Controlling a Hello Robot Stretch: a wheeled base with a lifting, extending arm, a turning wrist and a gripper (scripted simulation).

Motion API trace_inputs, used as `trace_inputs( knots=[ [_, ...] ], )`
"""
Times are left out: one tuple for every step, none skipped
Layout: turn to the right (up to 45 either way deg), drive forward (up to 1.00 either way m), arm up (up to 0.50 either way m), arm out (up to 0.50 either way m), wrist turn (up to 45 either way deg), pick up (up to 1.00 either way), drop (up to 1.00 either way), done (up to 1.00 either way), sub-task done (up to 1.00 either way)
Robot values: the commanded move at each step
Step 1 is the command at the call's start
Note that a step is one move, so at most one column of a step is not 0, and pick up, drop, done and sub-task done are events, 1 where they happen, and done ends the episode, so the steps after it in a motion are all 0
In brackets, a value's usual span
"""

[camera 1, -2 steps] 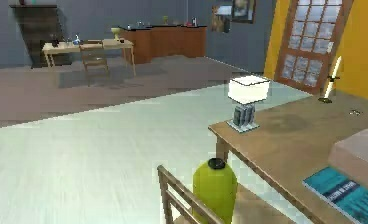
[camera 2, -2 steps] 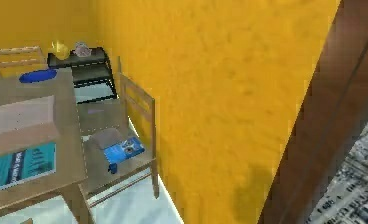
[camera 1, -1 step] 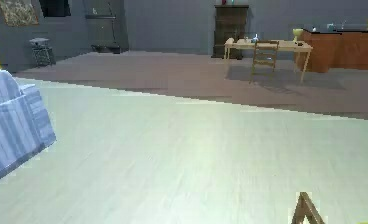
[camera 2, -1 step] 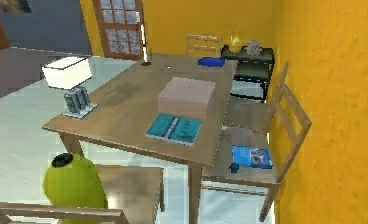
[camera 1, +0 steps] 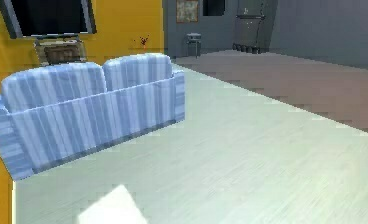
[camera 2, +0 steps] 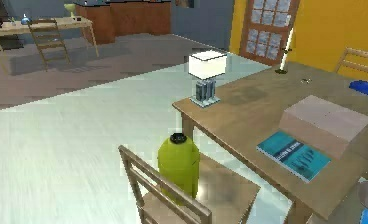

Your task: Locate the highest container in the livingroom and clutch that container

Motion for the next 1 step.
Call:
trace_inputs(
  knots=[
    [0.0, 0.4, 0.0, 0.0, 0.0, 0.0, 0.0, 0.0, 0.0]
  ],
)
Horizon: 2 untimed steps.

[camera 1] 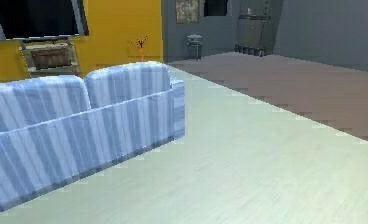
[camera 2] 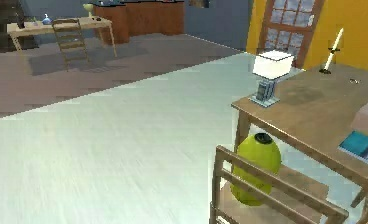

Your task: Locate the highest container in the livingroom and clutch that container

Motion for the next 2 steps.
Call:
trace_inputs(
  knots=[
    [45.0, 0.0, 0.0, 0.0, 0.0, 0.0, 0.0, 0.0, 0.0],
    [6.0, 0.0, 0.0, 0.0, 0.0, 0.0, 0.0, 0.0, 0.0]
  ],
)
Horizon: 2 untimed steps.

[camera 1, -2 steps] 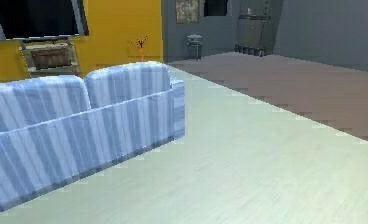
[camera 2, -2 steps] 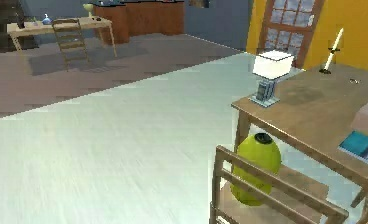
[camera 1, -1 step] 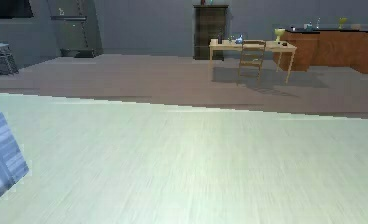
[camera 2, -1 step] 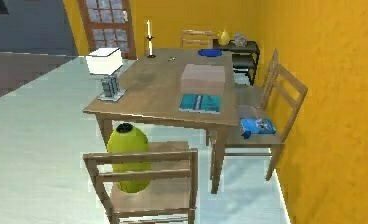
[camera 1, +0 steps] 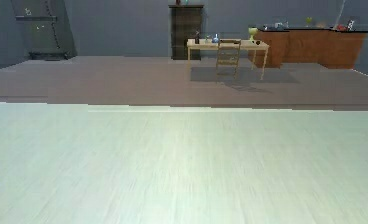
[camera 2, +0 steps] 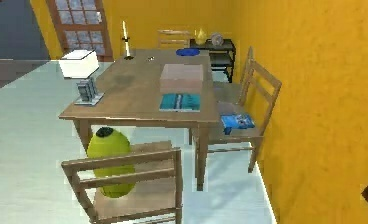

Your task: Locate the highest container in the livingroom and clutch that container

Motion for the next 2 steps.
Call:
trace_inputs(
  knots=[
    [0.0, 0.65, 0.0, 0.0, 0.0, 0.0, 0.0, 0.0, 0.0],
    [45.0, 0.0, 0.0, 0.0, 0.0, 0.0, 0.0, 0.0, 0.0]
  ],
)
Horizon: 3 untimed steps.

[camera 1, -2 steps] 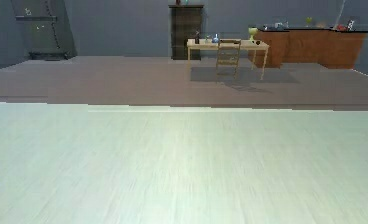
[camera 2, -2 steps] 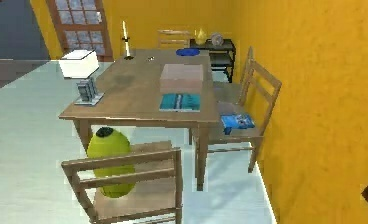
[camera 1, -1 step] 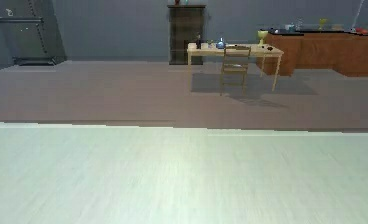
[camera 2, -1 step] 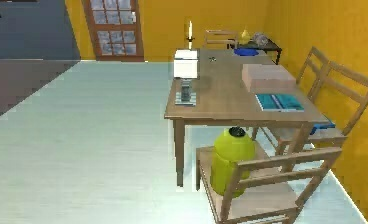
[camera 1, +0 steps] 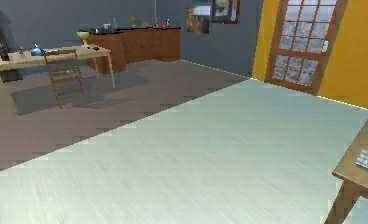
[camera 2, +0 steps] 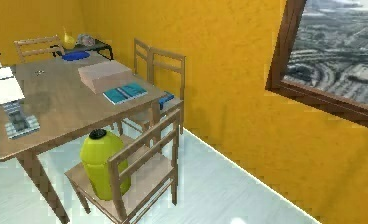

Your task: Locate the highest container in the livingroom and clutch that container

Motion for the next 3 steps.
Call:
trace_inputs(
  knots=[
    [9.0, 0.0, 0.0, 0.0, 0.0, 0.0, 0.0, 0.0, 0.0],
    [0.0, 1.0, 0.0, 0.0, 0.0, 0.0, 0.0, 0.0, 0.0],
    [21.0, 0.0, 0.0, 0.0, 0.0, 0.0, 0.0, 0.0, 0.0]
  ],
)
